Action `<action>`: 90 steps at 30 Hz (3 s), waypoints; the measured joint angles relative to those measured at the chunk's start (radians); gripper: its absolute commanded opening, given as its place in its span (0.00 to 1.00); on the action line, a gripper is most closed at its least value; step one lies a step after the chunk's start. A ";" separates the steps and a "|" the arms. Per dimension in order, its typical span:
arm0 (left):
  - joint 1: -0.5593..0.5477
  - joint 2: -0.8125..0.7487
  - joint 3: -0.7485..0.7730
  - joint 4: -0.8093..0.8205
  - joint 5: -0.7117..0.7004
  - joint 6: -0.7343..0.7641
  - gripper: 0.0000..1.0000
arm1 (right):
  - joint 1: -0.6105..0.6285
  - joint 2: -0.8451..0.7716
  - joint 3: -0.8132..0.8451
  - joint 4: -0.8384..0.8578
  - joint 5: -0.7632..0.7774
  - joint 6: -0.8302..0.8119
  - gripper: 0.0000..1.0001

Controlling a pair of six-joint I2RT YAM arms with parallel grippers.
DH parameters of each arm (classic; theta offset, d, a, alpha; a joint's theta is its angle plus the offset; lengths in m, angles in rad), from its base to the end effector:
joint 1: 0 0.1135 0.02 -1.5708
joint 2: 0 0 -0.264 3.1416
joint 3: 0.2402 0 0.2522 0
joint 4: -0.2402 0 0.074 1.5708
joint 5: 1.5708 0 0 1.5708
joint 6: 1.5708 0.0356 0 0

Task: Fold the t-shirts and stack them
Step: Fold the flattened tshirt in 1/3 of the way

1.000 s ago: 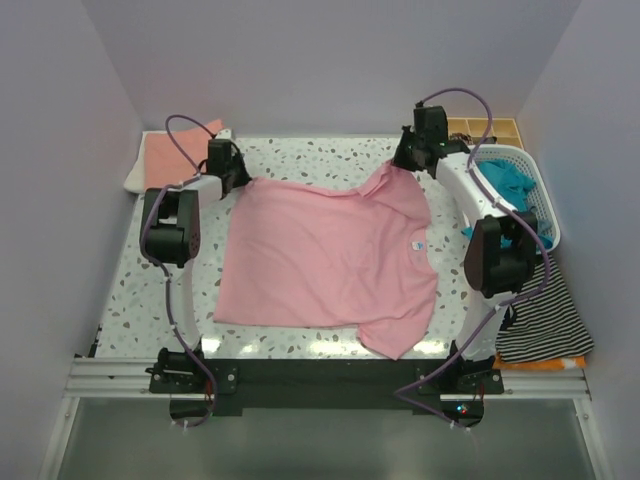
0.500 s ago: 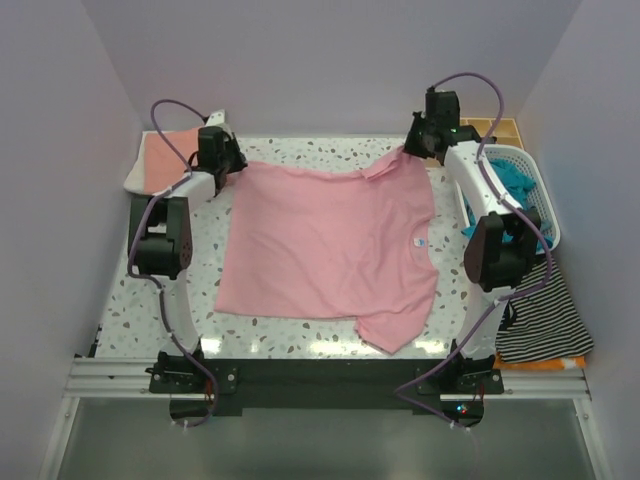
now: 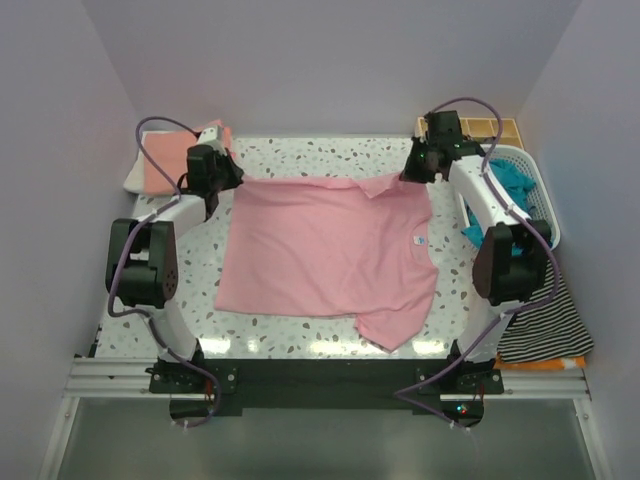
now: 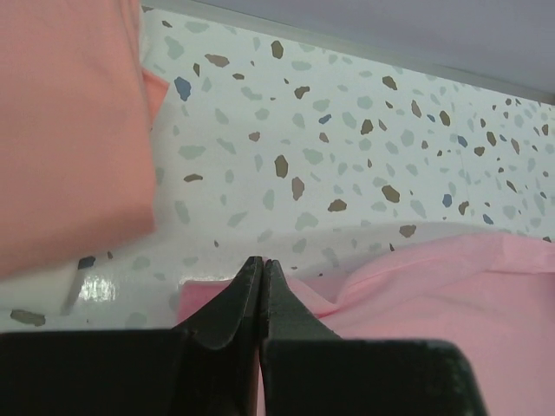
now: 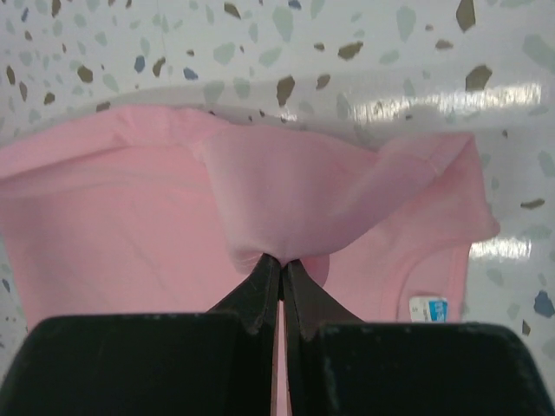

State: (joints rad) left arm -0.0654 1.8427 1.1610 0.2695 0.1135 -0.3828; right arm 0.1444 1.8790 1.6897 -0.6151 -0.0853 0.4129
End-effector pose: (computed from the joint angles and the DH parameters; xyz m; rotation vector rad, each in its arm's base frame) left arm 0.4180 -0.0314 0.2162 -0.2428 1.9877 -0.4018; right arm 0.4230 0.0646 0.2990 0.2806 2.3862 0.3649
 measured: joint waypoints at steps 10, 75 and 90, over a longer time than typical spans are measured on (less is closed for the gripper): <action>0.000 -0.171 -0.169 -0.021 -0.004 -0.036 0.00 | 0.000 -0.294 -0.330 -0.046 -0.076 0.032 0.00; 0.045 -0.129 -0.271 -0.030 0.074 -0.046 0.08 | -0.028 -0.311 -0.574 -0.025 0.051 0.058 0.00; 0.045 -0.148 -0.307 -0.140 -0.032 -0.088 0.69 | -0.021 -0.472 -0.663 -0.082 0.098 0.070 0.57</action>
State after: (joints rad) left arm -0.0200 1.6951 0.8543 0.1291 0.0814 -0.4706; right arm 0.1238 1.4071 1.0267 -0.6968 0.0132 0.4828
